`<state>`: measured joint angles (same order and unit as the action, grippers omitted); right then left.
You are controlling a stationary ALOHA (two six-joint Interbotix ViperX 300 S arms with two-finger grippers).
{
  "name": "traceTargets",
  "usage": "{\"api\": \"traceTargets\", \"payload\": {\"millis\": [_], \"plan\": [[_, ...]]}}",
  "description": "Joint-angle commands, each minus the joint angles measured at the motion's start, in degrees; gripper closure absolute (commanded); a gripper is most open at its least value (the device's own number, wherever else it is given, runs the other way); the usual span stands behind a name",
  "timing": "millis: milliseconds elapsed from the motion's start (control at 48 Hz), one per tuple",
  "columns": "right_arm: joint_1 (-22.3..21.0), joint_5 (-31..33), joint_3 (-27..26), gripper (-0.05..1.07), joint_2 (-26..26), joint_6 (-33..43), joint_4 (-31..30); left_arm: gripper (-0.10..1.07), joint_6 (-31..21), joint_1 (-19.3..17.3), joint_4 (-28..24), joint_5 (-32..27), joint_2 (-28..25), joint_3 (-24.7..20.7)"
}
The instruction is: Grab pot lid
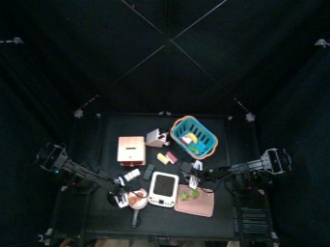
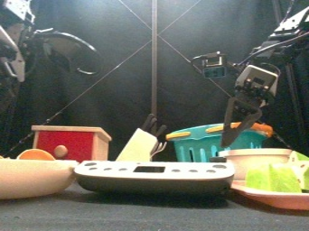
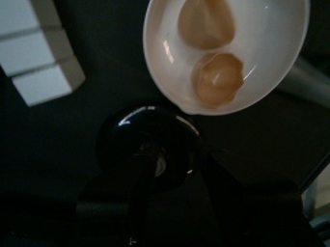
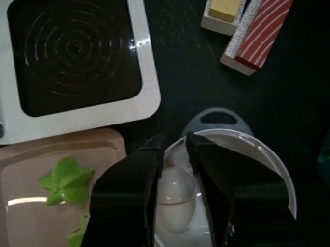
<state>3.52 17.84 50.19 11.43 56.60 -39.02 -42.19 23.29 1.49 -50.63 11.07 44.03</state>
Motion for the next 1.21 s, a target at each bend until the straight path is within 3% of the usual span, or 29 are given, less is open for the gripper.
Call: {"api": "traceTargets", "payload": {"millis": [0,271,1188], "plan": [[-0.1,-0.3,-1.1,0.34,0.8,0.0,0.1,0.21,-2.6,1.0,0.3,0.7,2.7,1.8],[-0.2,-0.3,-1.3,0.34,0.4,0.0,0.0,0.21,-8.8,3.2,-1.6,5.7,5.8,6.9],[-0.2,-0.3,-1.6,0.34,-0.3,-0.1,-0.1,0.21,-9.1,3.3,-0.7,8.8,1.2,9.8]]}}
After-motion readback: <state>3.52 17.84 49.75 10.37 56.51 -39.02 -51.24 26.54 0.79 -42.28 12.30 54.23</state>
